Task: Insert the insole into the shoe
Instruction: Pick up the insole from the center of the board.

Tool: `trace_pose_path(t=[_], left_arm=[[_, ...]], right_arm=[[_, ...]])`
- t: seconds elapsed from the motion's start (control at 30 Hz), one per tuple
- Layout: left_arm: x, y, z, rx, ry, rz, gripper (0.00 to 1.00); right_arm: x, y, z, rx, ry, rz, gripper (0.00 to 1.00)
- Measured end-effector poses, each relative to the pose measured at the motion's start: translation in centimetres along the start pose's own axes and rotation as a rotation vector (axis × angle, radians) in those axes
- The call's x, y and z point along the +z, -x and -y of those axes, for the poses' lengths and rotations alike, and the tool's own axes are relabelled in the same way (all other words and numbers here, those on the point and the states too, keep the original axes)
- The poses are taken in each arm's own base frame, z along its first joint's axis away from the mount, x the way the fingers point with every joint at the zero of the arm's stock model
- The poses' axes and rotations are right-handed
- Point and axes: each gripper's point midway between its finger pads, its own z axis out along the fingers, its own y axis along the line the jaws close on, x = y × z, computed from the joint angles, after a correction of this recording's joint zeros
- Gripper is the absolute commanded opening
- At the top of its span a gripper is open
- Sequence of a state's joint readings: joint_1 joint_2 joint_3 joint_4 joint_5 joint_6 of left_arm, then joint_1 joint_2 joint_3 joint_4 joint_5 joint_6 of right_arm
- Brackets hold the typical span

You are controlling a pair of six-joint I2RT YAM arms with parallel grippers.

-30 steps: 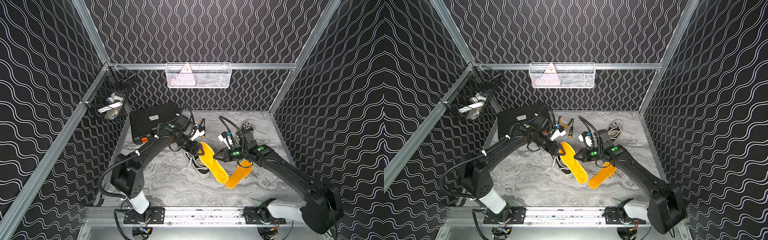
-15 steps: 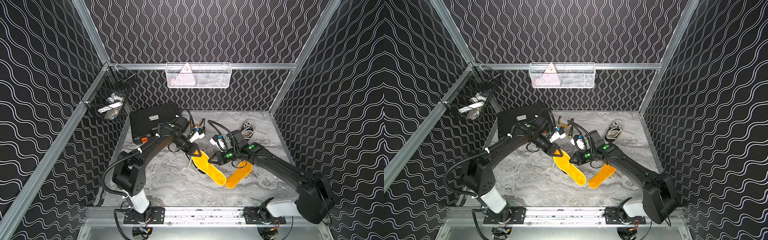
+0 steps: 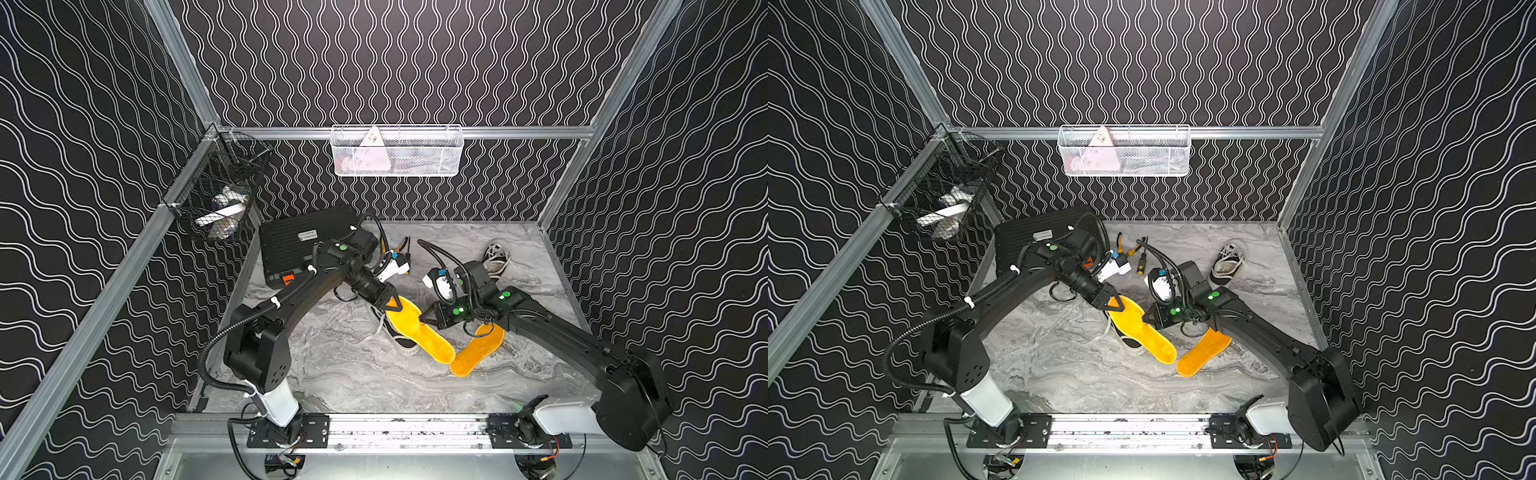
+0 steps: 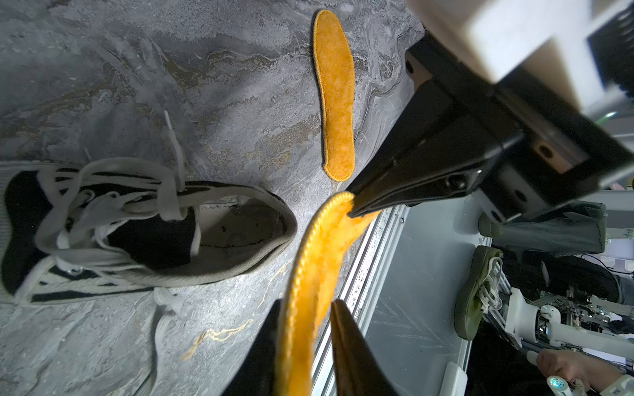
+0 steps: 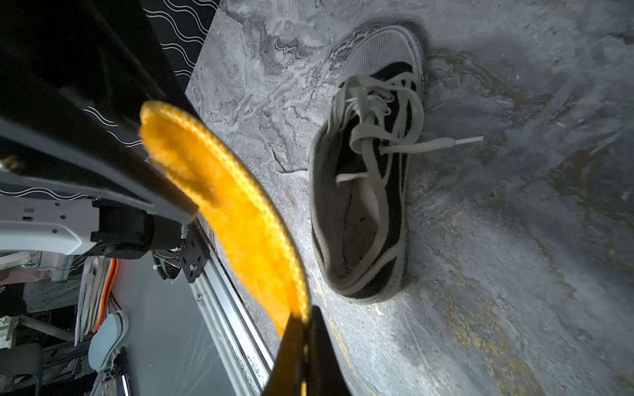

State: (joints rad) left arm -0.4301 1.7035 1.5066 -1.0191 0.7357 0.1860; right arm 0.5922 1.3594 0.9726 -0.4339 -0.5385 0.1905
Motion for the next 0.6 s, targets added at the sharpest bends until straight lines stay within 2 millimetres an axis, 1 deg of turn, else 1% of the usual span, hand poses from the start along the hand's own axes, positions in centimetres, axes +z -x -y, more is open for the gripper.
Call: trace_pose_path(t=[0.1,0.17,0.23,0.27,0.3,0.33,0.37,0.4,0.43,0.5,0.6], left_arm=[[0.3,-0.2,0.4,0.006,-0.006,-0.014,0.26],[0.6,-0.3,0.6,0.007,-0.009,-0.023,0.20],[0.8,-0.5,0.4,-0.001,-0.009,-0.033,0.09],[0.9,-0.5,0.4,-0.001,-0.007,-0.035,0.04],[0.9,-0.5,0.3,-0.002,-0.005,-0.036,0.00],[0.9,-0.4,0.3,0.000,-0.005,-0.034,0.00],[0.9,-0.4,0.4,0.000,-0.005,-0.034,0.00],[0.9,-0.4,0.4,0.002,-0.006,-0.035,0.00],[1.0,-0.4,0.5,0.001,-0.006,-0.037,0.00],[1.1,-0.5,0.7,0.006,-0.009,-0.041,0.00],[1.6,-0.4,1.6,0.028,-0.018,-0.046,0.00]], right_arm=[[0.0,0.2,0.1,-0.006,-0.003,0.012,0.08],[0.0,0.3,0.0,-0.010,-0.002,0.019,0.08],[0.0,0.5,0.0,-0.013,-0.003,0.024,0.10],[0.0,0.5,0.0,-0.013,-0.003,0.024,0.13],[0.0,0.5,0.0,-0.014,-0.003,0.025,0.19],[-0.1,0.6,0.0,-0.015,-0.004,0.027,0.28],[-0.1,0.7,0.0,-0.017,-0.004,0.030,0.39],[-0.2,0.9,0.0,-0.023,-0.003,0.034,0.52],[-0.4,1.2,-0.1,-0.033,0.001,0.038,0.60],[-0.7,1.8,-0.2,-0.049,0.010,0.048,0.65],[-0.8,2.5,-0.2,-0.075,0.027,0.054,0.68]])
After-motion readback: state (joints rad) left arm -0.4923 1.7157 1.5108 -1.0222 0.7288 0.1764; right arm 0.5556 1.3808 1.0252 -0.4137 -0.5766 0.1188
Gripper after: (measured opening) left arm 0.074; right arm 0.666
